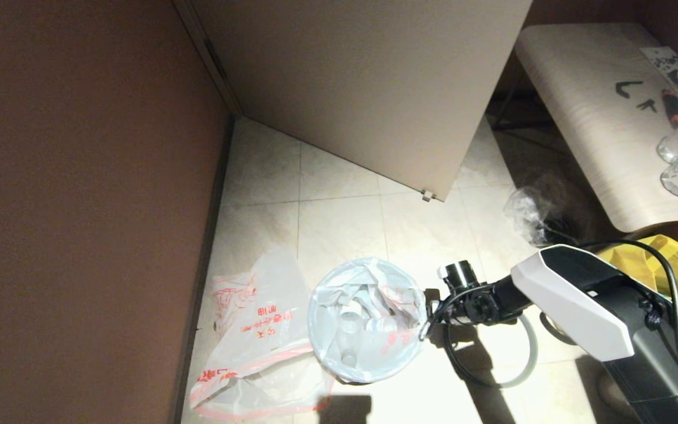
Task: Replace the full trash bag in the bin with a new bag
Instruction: Place the trash bag on the floor
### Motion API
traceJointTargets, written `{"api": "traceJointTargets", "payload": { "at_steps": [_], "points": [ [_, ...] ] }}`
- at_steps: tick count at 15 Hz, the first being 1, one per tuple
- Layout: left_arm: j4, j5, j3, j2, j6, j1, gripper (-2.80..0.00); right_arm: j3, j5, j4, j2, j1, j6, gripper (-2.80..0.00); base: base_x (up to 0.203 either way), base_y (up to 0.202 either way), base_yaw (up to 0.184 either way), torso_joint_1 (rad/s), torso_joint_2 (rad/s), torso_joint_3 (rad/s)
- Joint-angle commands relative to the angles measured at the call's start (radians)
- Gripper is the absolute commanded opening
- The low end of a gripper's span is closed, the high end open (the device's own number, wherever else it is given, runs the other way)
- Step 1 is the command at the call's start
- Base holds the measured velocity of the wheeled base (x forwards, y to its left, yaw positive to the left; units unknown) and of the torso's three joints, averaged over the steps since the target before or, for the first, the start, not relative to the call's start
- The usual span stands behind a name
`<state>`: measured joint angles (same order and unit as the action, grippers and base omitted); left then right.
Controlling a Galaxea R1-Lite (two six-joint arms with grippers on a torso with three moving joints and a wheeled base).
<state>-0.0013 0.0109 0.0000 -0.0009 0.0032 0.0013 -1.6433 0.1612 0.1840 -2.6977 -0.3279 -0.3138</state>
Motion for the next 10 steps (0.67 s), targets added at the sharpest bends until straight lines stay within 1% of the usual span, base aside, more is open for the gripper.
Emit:
{"api": "traceJointTargets", "payload": {
  "at_steps": [1, 3, 5, 6, 7, 8, 10],
  "points": [
    [0.0, 0.0, 0.002, 0.001, 0.0, 0.0, -2.8, -0.002, 0.063, 0.021, -0.014, 0.0, 0.0, 0.0, 0.0, 0.0, 0.0, 0.0, 0.0, 0.0],
    [0.0, 0.0, 0.002, 0.001, 0.0, 0.0, -2.8, 0.008, 0.198, 0.065, -0.006, 0.001, 0.024, 0.0, 0.0, 0.0, 0.0, 0.0, 0.0, 0.0],
    [0.0, 0.0, 0.002, 0.001, 0.0, 0.0, -2.8, 0.015, 0.32, 0.062, -0.001, 0.0, 0.044, 0.0, 0.0, 0.0, 0.0, 0.0, 0.0, 0.0],
    [0.0, 0.0, 0.002, 0.001, 0.0, 0.0, -2.8, 0.026, 0.335, 0.056, 0.005, -0.003, 0.049, 0.0, 0.0, 0.0, 0.0, 0.0, 0.0, 0.0],
    [0.0, 0.0, 0.002, 0.001, 0.0, 0.0, -2.8, 0.033, 0.331, 0.052, 0.013, -0.003, 0.05, 0.0, 0.0, 0.0, 0.0, 0.0, 0.0, 0.0],
    [0.0, 0.0, 0.002, 0.001, 0.0, 0.0, -2.8, 0.034, 0.327, 0.052, 0.015, -0.002, 0.05, -2.8, 0.0, 0.0, 0.0, 0.0, 0.0, 0.0],
    [0.0, 0.0, 0.002, 0.001, 0.0, 0.0, -2.8, 0.038, 0.319, 0.051, 0.021, -0.002, 0.048, -2.8, 0.0, 0.0, 0.0, 0.0, 0.0, 0.0]
  ]
}}
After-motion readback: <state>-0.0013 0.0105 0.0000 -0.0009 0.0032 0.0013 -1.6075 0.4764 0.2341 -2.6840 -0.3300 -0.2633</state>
